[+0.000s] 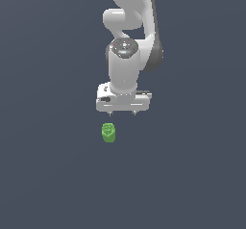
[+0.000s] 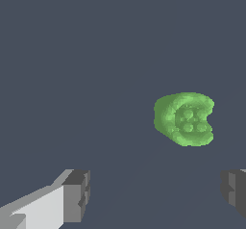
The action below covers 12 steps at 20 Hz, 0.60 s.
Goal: Pick up the object and move it to a goal position.
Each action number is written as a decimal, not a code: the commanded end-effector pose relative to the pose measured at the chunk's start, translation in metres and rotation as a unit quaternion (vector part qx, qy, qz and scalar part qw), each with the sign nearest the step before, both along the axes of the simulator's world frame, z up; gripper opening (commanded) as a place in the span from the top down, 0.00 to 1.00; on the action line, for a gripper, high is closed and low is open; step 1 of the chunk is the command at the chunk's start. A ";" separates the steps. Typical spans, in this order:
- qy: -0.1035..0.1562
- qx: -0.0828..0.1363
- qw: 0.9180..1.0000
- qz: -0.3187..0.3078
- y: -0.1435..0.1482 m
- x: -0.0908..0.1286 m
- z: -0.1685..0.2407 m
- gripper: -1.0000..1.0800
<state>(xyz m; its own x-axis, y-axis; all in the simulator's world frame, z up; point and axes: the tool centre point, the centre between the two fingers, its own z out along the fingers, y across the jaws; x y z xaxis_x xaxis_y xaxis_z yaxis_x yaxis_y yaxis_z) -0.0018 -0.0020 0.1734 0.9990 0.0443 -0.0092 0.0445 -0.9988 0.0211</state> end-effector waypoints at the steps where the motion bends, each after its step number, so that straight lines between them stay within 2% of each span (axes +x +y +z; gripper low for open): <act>1: 0.000 0.000 1.000 0.000 0.000 0.000 0.000 0.04; 12: 0.006 0.012 1.000 0.003 0.011 -0.006 0.010 0.04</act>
<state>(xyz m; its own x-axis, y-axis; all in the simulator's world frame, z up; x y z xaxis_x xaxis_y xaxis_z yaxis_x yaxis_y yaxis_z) -0.0071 0.0081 0.1822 0.9985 0.0511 -0.0180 0.0511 -0.9987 -0.0011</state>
